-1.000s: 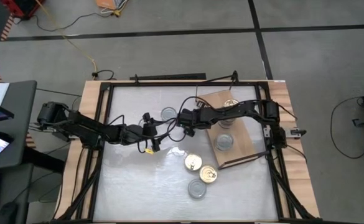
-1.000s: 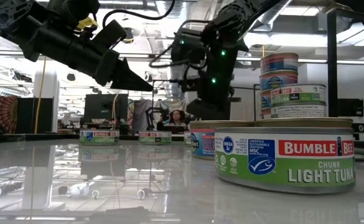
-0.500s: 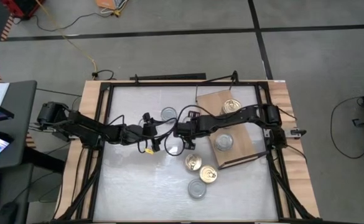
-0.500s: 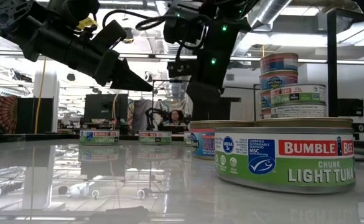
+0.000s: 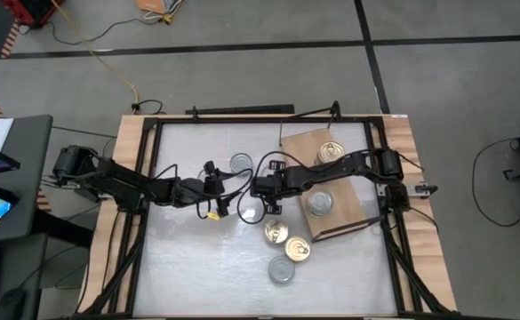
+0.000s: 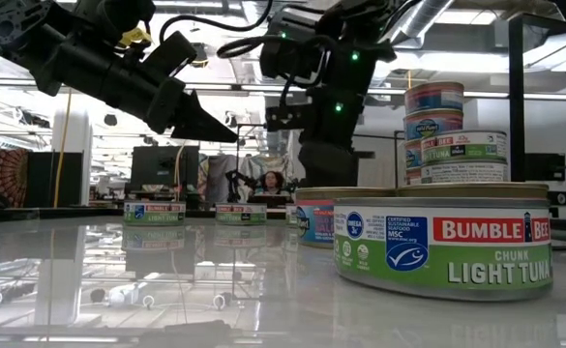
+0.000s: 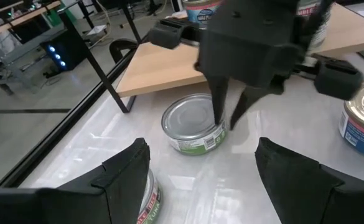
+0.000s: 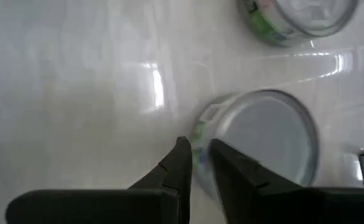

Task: Stack canned seafood by type on shelf
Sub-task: Stack the green tuna can on the green tuna can on the shelf

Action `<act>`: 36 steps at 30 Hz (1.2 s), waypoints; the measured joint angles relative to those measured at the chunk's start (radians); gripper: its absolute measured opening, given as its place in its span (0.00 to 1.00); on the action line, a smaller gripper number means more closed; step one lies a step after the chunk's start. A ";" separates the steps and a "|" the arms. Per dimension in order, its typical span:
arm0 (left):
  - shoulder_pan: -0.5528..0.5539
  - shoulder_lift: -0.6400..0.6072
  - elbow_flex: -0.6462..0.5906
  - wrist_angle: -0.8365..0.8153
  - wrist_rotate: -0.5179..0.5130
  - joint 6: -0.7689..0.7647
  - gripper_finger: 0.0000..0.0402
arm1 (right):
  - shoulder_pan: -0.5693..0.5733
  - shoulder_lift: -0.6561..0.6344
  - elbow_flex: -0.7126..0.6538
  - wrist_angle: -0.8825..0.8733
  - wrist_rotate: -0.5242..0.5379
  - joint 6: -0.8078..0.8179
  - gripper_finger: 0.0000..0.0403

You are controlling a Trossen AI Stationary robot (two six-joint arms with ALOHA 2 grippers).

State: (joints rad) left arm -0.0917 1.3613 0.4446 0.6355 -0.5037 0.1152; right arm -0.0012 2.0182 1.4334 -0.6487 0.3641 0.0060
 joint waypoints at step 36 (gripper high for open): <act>0.000 0.000 0.000 0.003 0.000 -0.003 0.69 | 0.039 0.002 -0.016 -0.008 -0.136 0.023 0.09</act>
State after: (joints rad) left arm -0.0917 1.3613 0.4446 0.6384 -0.5034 0.1119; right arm 0.0382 2.0205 1.4178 -0.6563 0.2284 0.0292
